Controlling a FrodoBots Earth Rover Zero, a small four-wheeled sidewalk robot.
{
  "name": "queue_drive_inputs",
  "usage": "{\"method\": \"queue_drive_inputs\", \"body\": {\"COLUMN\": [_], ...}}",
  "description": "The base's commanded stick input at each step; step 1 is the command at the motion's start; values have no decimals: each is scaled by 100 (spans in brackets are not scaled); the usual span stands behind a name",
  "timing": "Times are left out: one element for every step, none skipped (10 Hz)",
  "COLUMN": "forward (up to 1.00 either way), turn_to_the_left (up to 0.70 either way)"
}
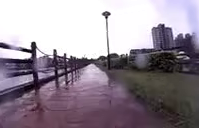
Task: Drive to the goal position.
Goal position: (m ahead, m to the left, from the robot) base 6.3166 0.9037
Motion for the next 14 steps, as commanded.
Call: {"method": "queue_drive_inputs", "body": {"forward": [100, 100, 100, 100, 100, 100, 100, 100, 100, 100, 100, 100, 100, 100], "turn_to_the_left": [21, 2, 0, 0, 0, 0, 3, 6, 32, 21, 2, 0, 0, 0]}}
